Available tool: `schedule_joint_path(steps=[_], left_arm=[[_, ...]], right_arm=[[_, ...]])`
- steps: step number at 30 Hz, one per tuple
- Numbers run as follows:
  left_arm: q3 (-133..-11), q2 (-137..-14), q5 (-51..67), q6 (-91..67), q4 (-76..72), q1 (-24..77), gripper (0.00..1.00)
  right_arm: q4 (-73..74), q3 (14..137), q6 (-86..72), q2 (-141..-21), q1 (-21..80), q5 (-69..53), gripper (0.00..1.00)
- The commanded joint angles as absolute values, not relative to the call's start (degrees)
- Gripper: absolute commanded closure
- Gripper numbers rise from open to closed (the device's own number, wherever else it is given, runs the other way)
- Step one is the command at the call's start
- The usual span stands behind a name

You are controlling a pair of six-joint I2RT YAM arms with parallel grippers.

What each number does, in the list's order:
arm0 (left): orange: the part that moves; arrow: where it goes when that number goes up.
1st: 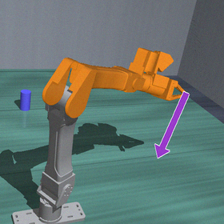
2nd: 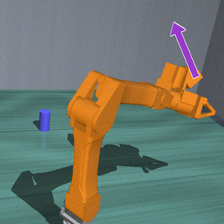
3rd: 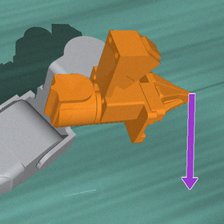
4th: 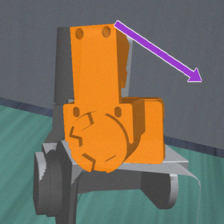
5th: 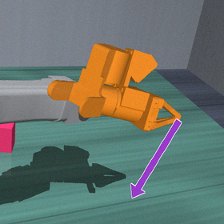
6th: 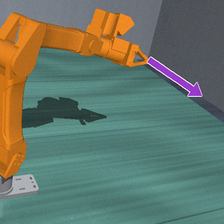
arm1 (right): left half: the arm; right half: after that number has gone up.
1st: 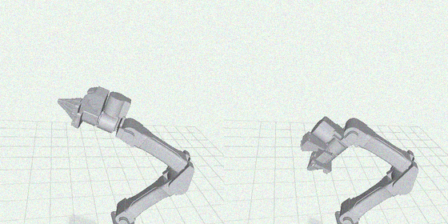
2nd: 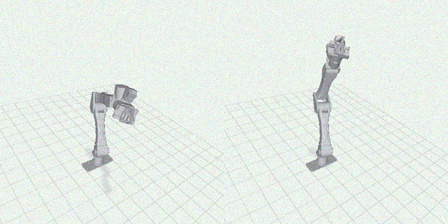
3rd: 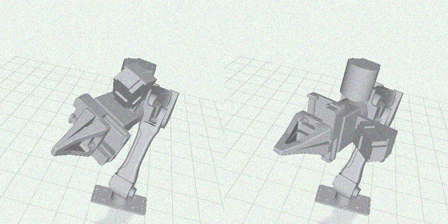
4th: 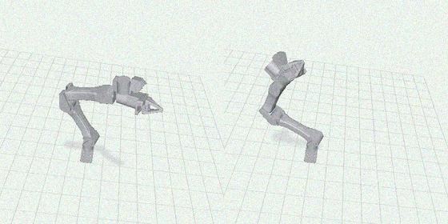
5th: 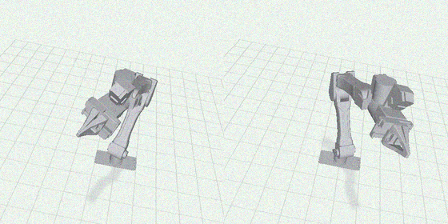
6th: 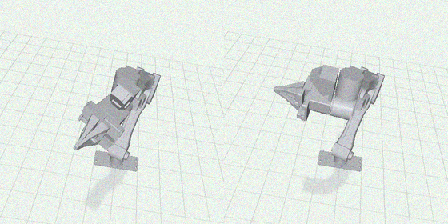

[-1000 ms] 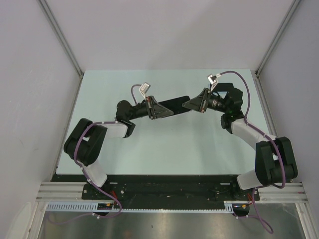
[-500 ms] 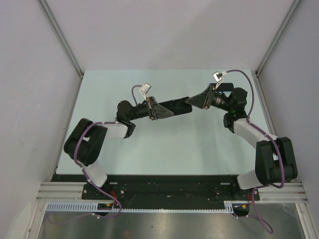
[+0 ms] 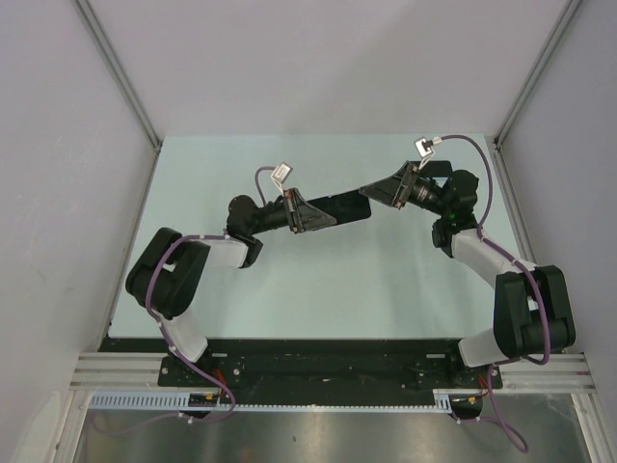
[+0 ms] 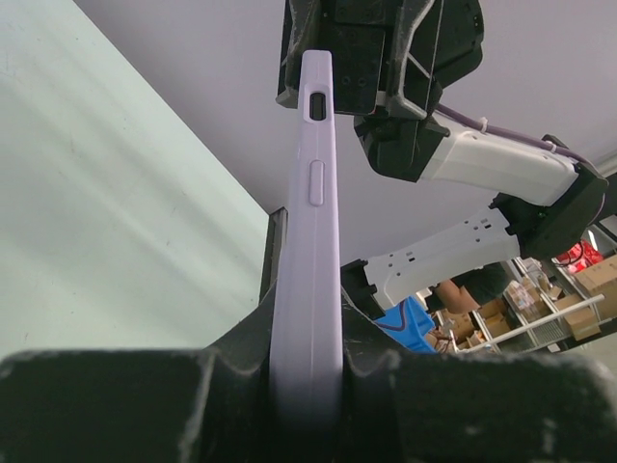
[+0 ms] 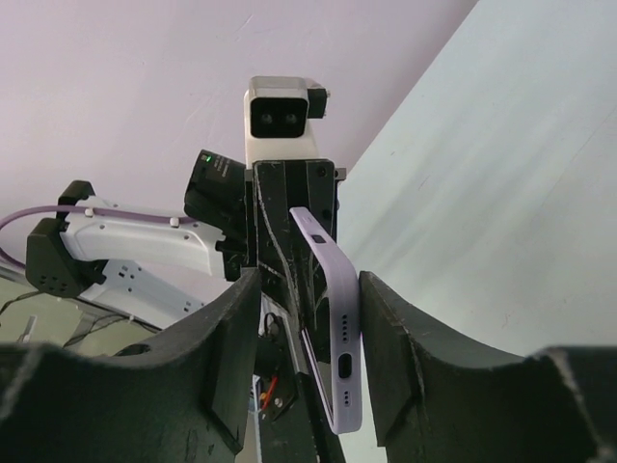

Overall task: Take the phone out of the phone case
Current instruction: Remove the phone case from the phone.

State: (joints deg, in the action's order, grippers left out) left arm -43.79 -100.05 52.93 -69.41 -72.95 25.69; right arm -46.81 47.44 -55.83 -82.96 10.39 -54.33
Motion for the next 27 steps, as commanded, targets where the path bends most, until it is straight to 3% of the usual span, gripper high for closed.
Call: schedule_joint_path(steps=[1,27], left_arm=[[-43.9,-99.2,51.3,-68.3,-96.0,25.4,1.0],[-44.1,-95.5,55.5,-65.0,-96.1,26.6,1.0]], right_arm=[[-50.2,47.6,-57.4,-82.1,10.2,-51.4,0.53],[-49.7,45.9,-61.8,-83.8,10.5,-47.5,0.83]])
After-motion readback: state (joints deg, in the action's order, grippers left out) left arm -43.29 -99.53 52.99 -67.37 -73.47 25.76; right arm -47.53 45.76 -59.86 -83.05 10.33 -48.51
